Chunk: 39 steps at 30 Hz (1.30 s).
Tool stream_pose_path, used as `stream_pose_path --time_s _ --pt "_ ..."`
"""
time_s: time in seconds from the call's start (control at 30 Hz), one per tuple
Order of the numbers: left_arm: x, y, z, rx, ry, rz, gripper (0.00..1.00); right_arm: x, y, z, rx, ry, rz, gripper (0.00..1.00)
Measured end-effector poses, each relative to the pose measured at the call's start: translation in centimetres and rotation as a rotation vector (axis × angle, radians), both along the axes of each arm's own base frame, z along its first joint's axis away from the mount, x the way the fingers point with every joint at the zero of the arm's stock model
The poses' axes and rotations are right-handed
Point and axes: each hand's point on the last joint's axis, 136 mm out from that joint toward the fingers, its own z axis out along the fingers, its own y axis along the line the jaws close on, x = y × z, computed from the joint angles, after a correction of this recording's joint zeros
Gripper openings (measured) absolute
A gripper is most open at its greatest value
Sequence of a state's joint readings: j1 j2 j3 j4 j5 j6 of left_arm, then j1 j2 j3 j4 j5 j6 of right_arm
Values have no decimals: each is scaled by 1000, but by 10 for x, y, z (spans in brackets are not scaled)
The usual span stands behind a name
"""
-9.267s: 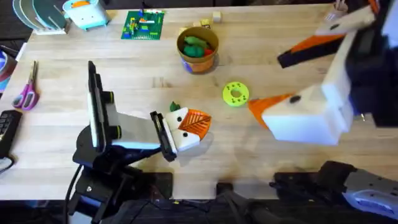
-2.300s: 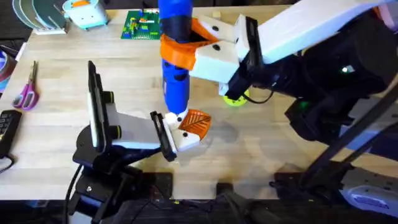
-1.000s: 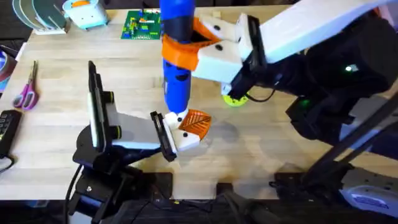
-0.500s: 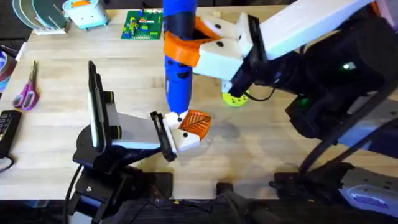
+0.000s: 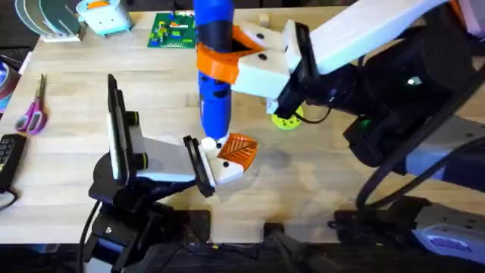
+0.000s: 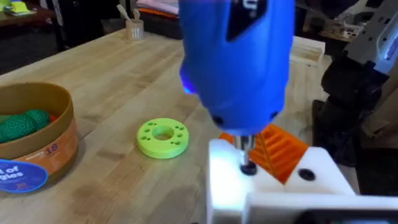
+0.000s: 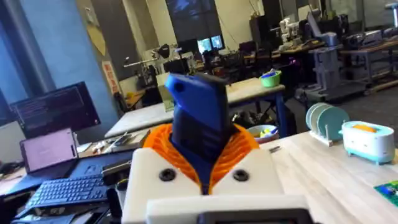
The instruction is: Pick up the gripper from the table and insert it into the empty holder that is missing its gripper. Then pick up a screw, insert it into the mounting hole, and use the screwdriver to tighten it. Finally, clean up the table by picking up the vegetable and placing it into the bucket.
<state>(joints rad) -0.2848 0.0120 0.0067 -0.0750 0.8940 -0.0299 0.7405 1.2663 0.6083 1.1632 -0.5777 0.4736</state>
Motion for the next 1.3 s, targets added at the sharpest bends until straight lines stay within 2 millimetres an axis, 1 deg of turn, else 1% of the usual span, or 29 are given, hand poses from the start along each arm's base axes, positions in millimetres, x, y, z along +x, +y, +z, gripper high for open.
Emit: stream_pose_path --time_s 0.13,0.3,0.53,0.77,1.3 --pt "0 0 0 0 0 0 8 4 -4 1 8 15 -8 23" --pt "0 0 0 0 0 0 8 5 -3 1 9 31 -3 23" --pt "0 0 0 0 0 0 8 7 -1 -8 -20 72 -1 23" --pt "0 0 0 0 1 0 8 9 0 -12 -31 86 -6 23" --pt "0 0 0 0 1 -1 8 9 0 -12 -30 86 -7 23"
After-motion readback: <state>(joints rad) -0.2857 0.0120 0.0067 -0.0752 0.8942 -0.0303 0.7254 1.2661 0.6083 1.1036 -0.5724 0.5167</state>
